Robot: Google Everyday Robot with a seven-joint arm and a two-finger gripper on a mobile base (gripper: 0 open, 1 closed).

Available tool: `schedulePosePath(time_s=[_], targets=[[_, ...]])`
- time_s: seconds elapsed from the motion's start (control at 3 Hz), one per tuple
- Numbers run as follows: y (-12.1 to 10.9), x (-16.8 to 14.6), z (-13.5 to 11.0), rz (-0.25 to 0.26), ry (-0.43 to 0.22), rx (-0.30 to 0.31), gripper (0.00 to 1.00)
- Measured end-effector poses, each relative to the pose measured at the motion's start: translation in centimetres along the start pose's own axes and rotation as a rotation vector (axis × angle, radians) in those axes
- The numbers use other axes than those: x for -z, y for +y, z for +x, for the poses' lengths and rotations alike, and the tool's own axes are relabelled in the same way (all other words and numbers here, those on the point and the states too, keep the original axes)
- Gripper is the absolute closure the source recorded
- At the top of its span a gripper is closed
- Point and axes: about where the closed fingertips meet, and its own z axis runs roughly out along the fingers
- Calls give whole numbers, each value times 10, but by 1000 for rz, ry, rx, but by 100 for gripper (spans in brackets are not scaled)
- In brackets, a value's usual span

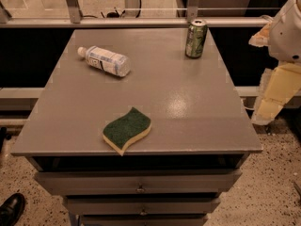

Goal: Place blue plastic bottle upright

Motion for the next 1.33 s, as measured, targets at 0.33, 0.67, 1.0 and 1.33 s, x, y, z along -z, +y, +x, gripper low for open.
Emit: schedulePosePath(time_s=[0.33,0.67,1.0,1.33], targets=[[-4,-3,-6,5,-7,4,0],[-26,-21,-43,32,-52,28,0],[-70,-56,-96,60,-102,40,0],[-138,-124,-181,69,-185,40,0]])
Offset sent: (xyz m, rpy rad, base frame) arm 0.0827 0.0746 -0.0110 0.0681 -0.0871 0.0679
